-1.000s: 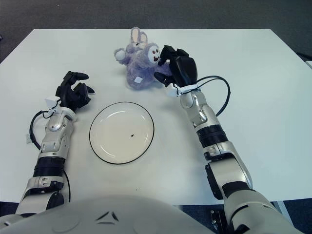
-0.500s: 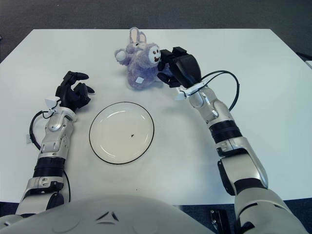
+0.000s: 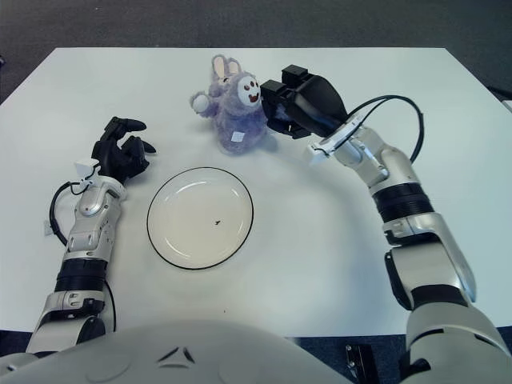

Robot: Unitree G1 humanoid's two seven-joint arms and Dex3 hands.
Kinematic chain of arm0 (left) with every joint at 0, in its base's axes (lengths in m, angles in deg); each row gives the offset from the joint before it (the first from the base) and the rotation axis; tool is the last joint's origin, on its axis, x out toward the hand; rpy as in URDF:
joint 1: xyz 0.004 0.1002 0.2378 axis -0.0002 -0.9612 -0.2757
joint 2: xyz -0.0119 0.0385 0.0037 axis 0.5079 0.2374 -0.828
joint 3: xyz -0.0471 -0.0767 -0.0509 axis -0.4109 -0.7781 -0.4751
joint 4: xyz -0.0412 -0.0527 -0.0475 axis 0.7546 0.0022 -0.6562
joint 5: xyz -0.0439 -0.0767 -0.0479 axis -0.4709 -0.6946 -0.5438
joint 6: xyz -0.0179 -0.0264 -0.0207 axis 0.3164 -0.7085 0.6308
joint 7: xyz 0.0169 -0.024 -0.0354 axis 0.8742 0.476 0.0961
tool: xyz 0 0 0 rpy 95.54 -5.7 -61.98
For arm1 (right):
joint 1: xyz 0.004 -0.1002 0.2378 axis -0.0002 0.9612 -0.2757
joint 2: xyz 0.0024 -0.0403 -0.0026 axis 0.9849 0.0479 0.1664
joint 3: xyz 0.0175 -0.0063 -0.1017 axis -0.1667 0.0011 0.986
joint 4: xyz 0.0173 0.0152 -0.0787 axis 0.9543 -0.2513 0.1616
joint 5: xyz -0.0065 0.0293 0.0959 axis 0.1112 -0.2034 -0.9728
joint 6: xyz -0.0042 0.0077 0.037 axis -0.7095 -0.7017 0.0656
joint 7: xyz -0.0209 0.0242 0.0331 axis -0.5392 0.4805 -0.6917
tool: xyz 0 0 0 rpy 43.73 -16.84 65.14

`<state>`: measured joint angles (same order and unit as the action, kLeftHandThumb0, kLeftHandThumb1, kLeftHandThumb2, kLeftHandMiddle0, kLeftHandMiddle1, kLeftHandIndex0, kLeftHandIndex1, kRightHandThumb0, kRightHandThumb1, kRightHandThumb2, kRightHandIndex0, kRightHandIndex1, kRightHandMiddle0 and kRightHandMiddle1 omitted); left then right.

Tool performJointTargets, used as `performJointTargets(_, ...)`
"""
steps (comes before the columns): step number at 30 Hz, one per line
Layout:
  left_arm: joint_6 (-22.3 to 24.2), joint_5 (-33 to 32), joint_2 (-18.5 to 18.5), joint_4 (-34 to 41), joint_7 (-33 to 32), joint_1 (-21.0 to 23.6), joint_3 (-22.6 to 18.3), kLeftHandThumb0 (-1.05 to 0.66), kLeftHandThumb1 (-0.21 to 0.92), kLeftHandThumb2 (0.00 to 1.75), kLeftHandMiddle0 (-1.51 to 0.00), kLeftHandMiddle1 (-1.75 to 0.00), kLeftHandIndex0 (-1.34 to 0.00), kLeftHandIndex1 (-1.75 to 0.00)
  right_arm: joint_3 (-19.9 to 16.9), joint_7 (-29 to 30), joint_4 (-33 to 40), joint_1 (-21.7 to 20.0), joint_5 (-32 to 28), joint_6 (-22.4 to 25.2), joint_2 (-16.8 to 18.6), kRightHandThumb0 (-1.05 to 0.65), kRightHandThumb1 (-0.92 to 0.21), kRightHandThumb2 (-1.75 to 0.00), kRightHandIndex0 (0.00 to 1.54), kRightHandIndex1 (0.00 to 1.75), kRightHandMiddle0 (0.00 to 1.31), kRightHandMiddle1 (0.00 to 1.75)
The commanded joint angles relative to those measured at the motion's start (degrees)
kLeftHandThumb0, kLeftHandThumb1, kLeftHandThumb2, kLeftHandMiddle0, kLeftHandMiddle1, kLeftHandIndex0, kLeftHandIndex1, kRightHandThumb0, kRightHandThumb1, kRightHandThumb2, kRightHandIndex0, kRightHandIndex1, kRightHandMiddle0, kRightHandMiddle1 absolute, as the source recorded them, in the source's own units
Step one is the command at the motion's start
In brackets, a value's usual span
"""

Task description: Put the doll into the plate.

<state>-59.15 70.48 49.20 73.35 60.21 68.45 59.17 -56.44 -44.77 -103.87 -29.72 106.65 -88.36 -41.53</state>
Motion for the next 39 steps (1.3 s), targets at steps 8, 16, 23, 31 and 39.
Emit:
performJointTargets(8, 0.8, -0.42, -1.31, -2.05, 0.52, -3.69, 0.39, -0.01, 0.54, 0.96, -0.49, -1.75, -0.42, -1.44, 3.56, 21.98, -3.05, -6.4, 21.01, -3.87, -4.86, 0.37, -0.69, -0.74, 0.43, 1.64, 0.47, 1.75)
performJointTargets(16, 0.74, -0.63, -1.3, -2.26, 0.69, -3.65, 0.37, -0.01, 0.55, 0.95, -0.49, -1.75, -0.42, -1.44, 10.94, 39.02, -6.01, -9.9, 33.25, 1.69, -6.62, 0.36, -0.76, -0.57, 0.45, 1.55, 0.41, 1.75)
performJointTargets(23, 0.8, -0.7, -1.3, -2.22, 0.72, -3.66, 0.38, -0.01, 0.55, 0.94, -0.49, -1.75, -0.42, -1.43, 16.46, 49.47, -8.25, -12.31, 38.43, 6.07, -7.52, 0.36, -0.79, -0.52, 0.46, 1.53, 0.38, 1.75)
performJointTargets(31, 0.44, -0.1, -1.33, -2.51, 0.36, -3.48, 0.59, -0.01, 0.56, 0.94, -0.49, -1.75, -0.41, -1.43, 21.95, 60.01, -12.01, -14.81, 42.05, 11.28, -7.92, 0.36, -0.8, -0.51, 0.46, 1.53, 0.35, 1.75)
performJointTargets(39, -0.41, 0.79, -1.19, -3.08, 0.35, -3.39, 0.84, -0.01, 0.56, 0.94, -0.49, -1.75, -0.41, -1.44, 27.05, 68.36, -17.13, -18.03, 44.16, 14.52, -7.3, 0.36, -0.8, -0.51, 0.45, 1.54, 0.35, 1.75)
